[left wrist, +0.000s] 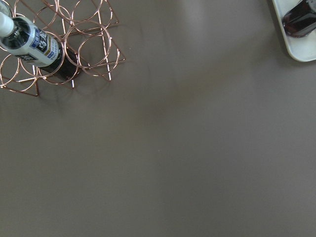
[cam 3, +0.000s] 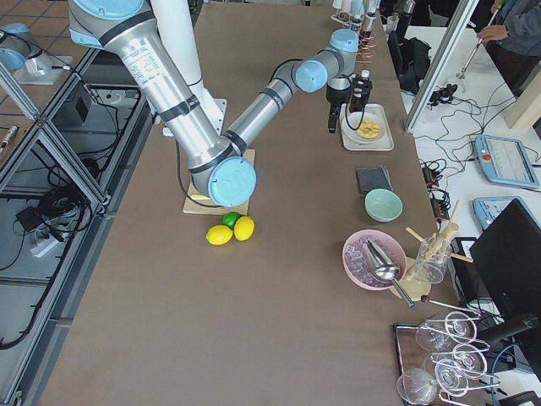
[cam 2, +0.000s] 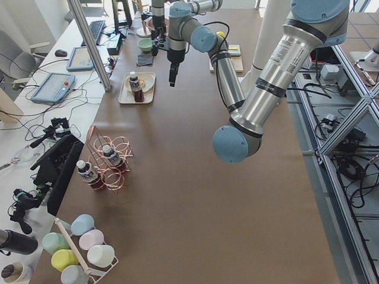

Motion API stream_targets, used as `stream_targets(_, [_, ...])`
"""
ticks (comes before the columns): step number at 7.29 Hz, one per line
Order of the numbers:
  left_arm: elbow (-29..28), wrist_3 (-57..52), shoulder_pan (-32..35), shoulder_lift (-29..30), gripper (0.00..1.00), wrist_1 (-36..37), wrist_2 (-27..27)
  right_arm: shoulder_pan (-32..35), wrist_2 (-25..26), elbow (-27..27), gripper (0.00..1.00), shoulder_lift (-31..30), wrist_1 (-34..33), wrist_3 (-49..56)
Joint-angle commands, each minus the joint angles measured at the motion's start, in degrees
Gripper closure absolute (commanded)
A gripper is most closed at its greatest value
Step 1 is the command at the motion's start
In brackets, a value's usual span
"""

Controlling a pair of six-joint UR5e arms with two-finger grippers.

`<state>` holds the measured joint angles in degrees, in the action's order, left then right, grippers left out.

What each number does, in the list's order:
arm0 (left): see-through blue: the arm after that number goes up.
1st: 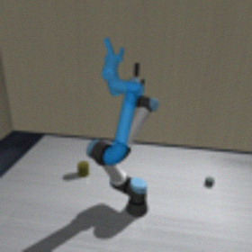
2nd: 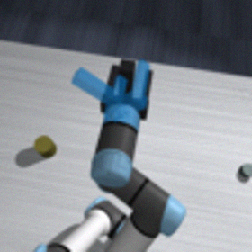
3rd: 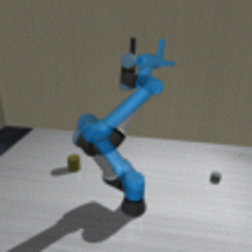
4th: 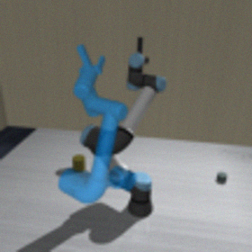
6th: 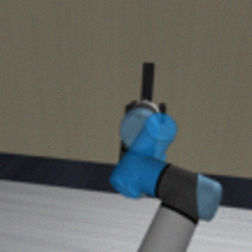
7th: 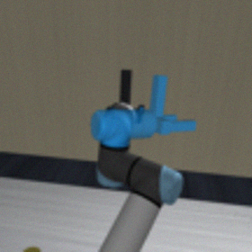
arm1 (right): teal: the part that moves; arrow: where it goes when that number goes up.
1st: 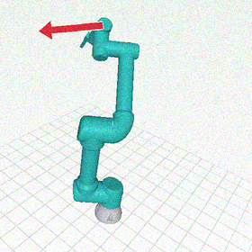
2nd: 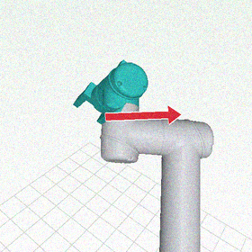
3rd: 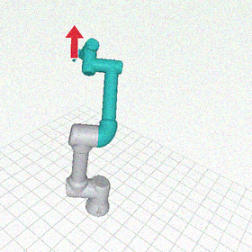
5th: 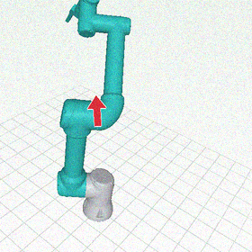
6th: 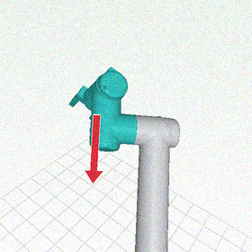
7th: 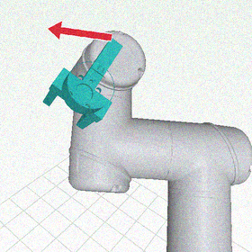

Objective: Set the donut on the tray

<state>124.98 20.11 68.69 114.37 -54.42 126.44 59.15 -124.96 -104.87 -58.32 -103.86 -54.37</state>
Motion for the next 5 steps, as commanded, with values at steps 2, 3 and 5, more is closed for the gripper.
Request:
stream_targets(2, [-1.5, -25.8, 12.1, -11.0, 0.03, 0.4, 4.3, 14.5, -1.8, -6.7, 0.00, -16.5, -2.9, 28.8])
stream_targets(3, [-2.2, -31.5, 14.6, -12.7, 0.03, -0.2, 4.3, 18.5, -2.1, -6.4, 0.00, -19.4, -3.3, 37.9])
stream_targets(5, [-3.1, -36.8, 18.9, -15.9, 0.03, -1.7, 4.5, 27.1, -3.1, -6.8, 0.00, -25.0, -3.3, 49.4])
